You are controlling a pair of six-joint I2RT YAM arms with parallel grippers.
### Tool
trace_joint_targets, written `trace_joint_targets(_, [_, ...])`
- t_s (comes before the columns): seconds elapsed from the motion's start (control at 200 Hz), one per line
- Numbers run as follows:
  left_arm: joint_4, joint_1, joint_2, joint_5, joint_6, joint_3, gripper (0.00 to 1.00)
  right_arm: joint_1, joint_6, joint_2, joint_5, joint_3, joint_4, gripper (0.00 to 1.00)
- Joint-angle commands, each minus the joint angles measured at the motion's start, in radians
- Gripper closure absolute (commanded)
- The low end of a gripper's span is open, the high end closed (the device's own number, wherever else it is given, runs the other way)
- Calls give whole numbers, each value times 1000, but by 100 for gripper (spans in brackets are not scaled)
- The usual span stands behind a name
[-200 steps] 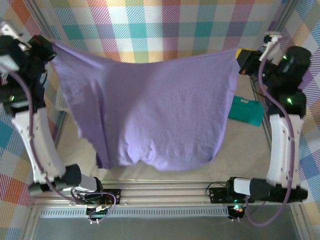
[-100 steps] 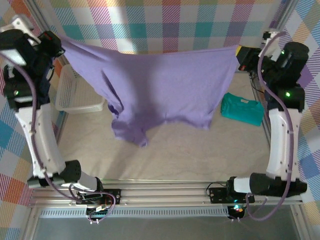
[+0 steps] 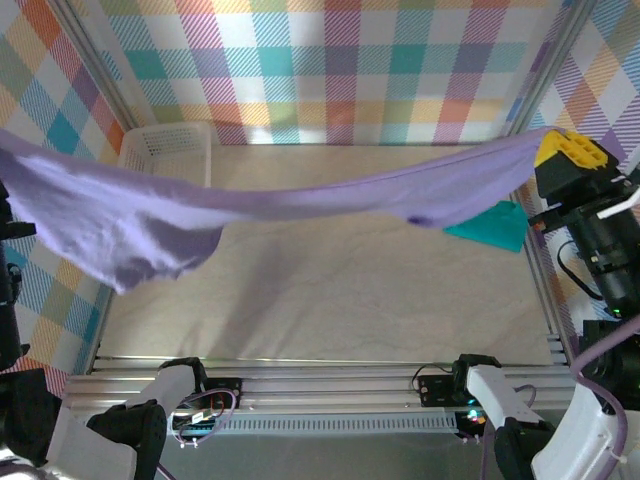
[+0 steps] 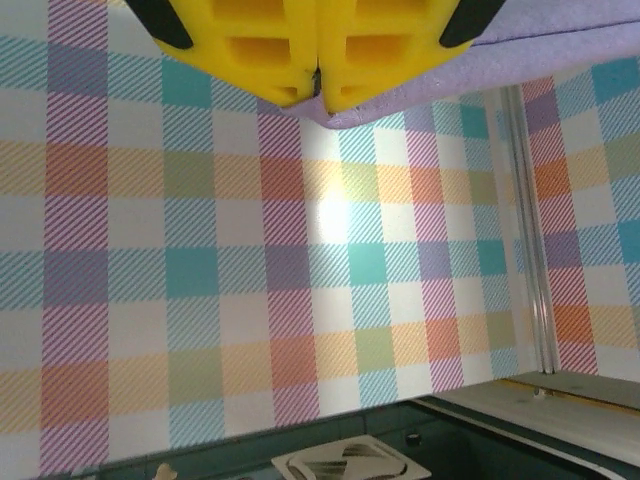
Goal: Fold the inside-out t-shirt
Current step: Flatten out the T-shirt at the center of the table, then smooth out the T-shirt at the center of the table.
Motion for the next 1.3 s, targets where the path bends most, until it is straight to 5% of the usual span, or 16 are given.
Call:
trace_joint_targets(0.0, [22,6,128,-9,25,58,100,-1,-29,71,43,52,-38,100])
trace_joint_targets(0.32, [139,-1,471,81,-33,91,100,-2,-47,313,32,66,55,100])
trace_joint_targets(0.46, [160,-89,672,39,35,91,100,2,-30,455,13,-17,160,100])
trace_joint_targets(0.69, [249,-165,1062,-7,92,108,100,55,-52,898,61,-1,292,100])
trace_joint_targets(0.8, [199,-176,1311,-10,115,299,82,66,-44,1205,103,232,222,87])
trace_joint_targets(0.885, [122,-178,1452,-12,129,494,58,74,-62,1444,156,556,40,74])
trace_joint_targets(0.985, [47,-181,1421,4,132,481,37,94,-92,1603,175,894,-190,65])
trace_joint_targets(1.075, [-64,-206,1320,21,129,424,33,130,-128,1553,179,883,-337,61])
trace_joint_targets(1.175, [-70,-267,1109,9,143,128,33,200,-190,1316,255,485,-313,58])
trace_joint_targets(1.295, [278,-304,728,93,36,-518,31,226,-167,950,252,-116,-109,53])
